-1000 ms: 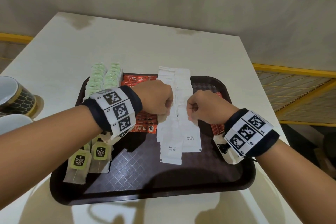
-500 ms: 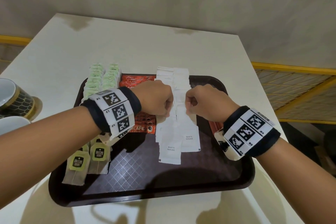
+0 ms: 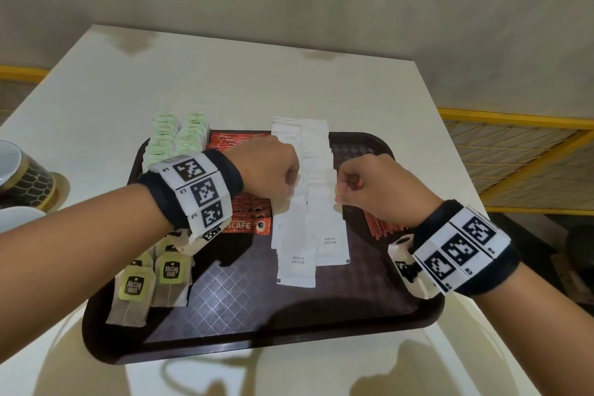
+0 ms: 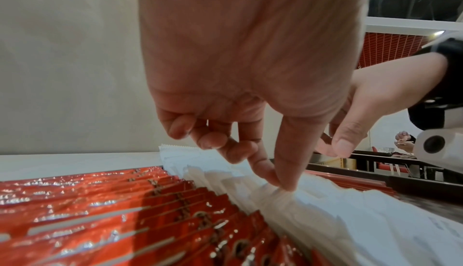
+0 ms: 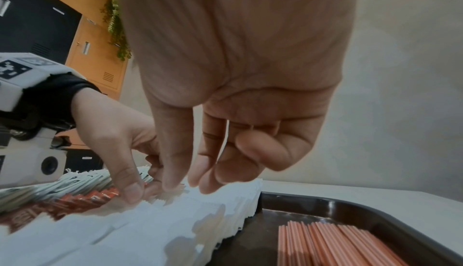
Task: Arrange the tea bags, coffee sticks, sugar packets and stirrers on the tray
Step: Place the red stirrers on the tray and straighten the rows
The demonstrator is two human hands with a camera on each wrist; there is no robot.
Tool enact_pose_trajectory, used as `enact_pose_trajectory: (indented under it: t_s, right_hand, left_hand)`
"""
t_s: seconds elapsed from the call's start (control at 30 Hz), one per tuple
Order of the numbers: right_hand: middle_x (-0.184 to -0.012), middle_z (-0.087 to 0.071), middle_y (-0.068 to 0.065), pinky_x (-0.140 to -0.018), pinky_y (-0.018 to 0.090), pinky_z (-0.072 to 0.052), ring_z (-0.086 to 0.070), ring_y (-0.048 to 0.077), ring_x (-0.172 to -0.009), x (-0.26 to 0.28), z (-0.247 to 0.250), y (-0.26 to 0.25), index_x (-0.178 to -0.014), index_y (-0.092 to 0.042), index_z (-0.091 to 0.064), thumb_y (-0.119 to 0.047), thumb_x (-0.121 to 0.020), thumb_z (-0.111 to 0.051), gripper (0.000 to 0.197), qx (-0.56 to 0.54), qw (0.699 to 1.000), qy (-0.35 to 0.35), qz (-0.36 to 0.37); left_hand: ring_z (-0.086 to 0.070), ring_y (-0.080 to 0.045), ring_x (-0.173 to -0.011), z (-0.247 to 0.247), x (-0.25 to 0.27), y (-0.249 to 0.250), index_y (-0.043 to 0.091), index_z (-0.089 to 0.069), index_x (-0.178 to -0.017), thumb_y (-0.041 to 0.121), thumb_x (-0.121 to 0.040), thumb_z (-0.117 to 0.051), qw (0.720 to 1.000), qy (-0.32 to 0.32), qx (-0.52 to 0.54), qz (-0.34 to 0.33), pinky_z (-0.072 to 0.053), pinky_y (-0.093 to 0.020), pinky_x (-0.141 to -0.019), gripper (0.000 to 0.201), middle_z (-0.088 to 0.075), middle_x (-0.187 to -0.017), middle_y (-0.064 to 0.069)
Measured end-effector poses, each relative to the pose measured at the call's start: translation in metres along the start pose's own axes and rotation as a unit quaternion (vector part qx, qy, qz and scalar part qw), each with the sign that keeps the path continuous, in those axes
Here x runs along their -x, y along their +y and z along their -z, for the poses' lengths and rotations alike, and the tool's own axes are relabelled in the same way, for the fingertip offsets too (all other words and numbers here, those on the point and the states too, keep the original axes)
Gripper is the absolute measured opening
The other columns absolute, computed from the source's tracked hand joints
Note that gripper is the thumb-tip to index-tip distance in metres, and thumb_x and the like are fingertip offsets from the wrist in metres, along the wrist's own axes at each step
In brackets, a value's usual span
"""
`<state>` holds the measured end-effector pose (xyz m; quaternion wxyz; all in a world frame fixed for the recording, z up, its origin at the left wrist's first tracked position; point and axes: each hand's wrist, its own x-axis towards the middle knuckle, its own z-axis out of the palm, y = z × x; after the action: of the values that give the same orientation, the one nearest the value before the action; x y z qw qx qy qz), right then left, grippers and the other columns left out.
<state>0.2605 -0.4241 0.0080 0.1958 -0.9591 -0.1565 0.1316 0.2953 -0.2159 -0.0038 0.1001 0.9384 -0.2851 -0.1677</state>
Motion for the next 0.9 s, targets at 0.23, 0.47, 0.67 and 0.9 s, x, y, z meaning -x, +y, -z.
enact_pose_trajectory:
  t_s: [0.23,0.47,0.67,0.9]
  right_hand:
    - [-0.074,-0.063,-0.008,-0.076,0.037,-0.055,-0.061,0.011,-0.073,-0.003,-0.003,-0.011,-0.074,-0.018,-0.067,-0.023,-0.083,-0.073,0.013,-0.014,0.999,-0.014,0.031]
    - [-0.053,-0.064,0.000,-0.062,0.029,-0.054,-0.062,0.014,-0.053,0.014,-0.010,0.006,-0.060,-0.008,-0.065,-0.044,-0.083,-0.069,0.043,0.020,0.991,-0.089,-0.101]
    - [-0.065,-0.072,0.009,-0.049,0.021,-0.050,-0.065,0.014,-0.054,0.026,-0.020,0.002,-0.068,-0.005,-0.068,-0.031,-0.086,-0.071,0.031,-0.107,0.969,-0.123,-0.184]
    - [-0.073,-0.074,0.011,-0.054,0.022,-0.051,-0.065,0.014,-0.061,0.025,-0.022,-0.007,-0.077,-0.003,-0.069,-0.020,-0.090,-0.067,0.022,-0.128,0.954,-0.165,-0.215]
  left_hand:
    - [-0.048,-0.015,-0.089,0.008,0.008,0.000,0.027,-0.062,-0.082,0.036,-0.086,-0.065,0.999,0.035,-0.008,0.014,-0.035,-0.029,-0.067,0.010,-0.049,-0.071,0.015]
    - [-0.058,-0.013,-0.075,0.011,0.053,0.009,0.025,-0.056,-0.064,0.041,-0.090,-0.058,0.997,0.045,-0.039,0.053,-0.035,-0.025,-0.055,0.030,-0.055,-0.064,0.011]
    - [-0.055,-0.009,-0.067,-0.003,0.087,0.036,0.019,-0.066,-0.075,0.049,-0.092,-0.053,0.989,-0.024,-0.045,0.140,-0.031,-0.021,-0.050,0.037,-0.057,-0.069,0.009]
    - [-0.057,-0.016,-0.075,-0.016,0.082,0.053,0.018,-0.058,-0.080,0.036,-0.099,-0.045,0.987,-0.058,-0.033,0.146,-0.041,-0.027,-0.065,0.029,-0.056,-0.075,0.004]
